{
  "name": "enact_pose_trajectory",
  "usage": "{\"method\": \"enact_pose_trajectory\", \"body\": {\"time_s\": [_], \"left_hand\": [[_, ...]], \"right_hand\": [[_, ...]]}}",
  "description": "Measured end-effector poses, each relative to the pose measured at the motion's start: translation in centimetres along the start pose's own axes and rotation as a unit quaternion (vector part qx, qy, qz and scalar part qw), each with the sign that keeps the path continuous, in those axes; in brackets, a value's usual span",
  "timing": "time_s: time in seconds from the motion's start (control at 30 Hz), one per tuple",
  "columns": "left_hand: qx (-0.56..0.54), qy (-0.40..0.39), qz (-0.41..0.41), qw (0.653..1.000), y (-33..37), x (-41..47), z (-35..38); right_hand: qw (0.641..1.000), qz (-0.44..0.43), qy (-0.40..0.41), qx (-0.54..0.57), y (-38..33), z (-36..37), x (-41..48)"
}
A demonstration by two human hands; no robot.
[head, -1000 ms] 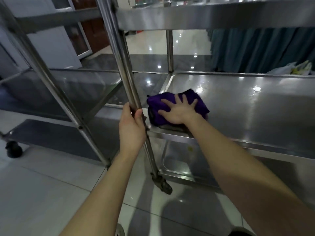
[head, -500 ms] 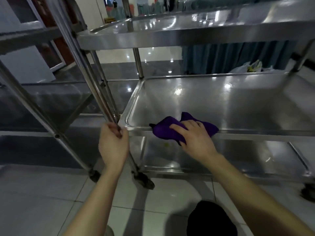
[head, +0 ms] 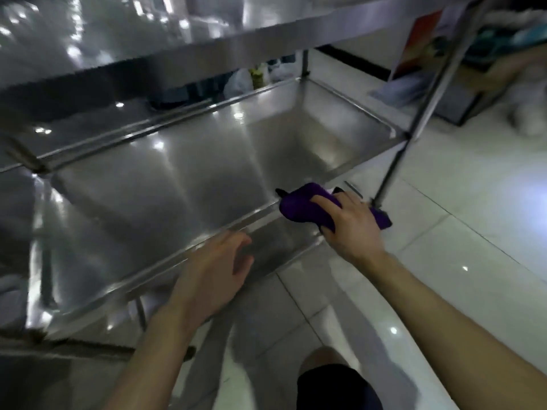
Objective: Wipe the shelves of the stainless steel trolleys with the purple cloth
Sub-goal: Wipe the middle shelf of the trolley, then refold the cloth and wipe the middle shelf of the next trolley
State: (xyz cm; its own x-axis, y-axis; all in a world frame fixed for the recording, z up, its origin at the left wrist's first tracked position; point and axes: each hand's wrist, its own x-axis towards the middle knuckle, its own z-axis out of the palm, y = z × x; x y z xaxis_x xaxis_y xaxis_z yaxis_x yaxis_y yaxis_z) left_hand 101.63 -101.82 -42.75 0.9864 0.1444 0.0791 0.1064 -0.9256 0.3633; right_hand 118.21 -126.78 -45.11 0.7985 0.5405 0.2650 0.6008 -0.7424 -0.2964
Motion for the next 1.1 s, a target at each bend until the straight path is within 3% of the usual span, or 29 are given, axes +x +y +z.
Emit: {"method": "enact_pose_trajectory", "body": {"time_s": [0.13, 0.4, 0.57, 0.7, 0.9, 1.1], "left_hand": [[0.025, -0.163, 0.030, 0.986, 6.1, 3.3, -3.8], [0.063, -0.268, 0.087, 0.957, 23.9, 7.8, -17.3], [0.050, -0.274, 0.096, 0.956, 35.3, 9.4, -25.8], [0.069, -0.267, 0.112, 0.955, 40.9, 11.7, -29.7], [0.091, -0.240, 0.118, 0.959, 46.0, 17.4, -31.8], [0.096, -0.225, 0.145, 0.959, 51.4, 27.0, -28.7]], "right_hand": [[0.983, 0.175, -0.054, 0.026, 3.7, -8.3, -4.6], [0.938, 0.338, -0.039, 0.059, 6.0, -32.2, -10.4], [0.933, 0.347, 0.014, 0.095, 7.5, -46.6, -11.3], [0.934, 0.339, 0.041, 0.102, 10.1, -53.8, -11.2], [0.933, 0.340, 0.041, 0.112, 15.3, -58.0, -7.8], [0.948, 0.299, 0.002, 0.104, 22.9, -58.4, 0.4]]}}
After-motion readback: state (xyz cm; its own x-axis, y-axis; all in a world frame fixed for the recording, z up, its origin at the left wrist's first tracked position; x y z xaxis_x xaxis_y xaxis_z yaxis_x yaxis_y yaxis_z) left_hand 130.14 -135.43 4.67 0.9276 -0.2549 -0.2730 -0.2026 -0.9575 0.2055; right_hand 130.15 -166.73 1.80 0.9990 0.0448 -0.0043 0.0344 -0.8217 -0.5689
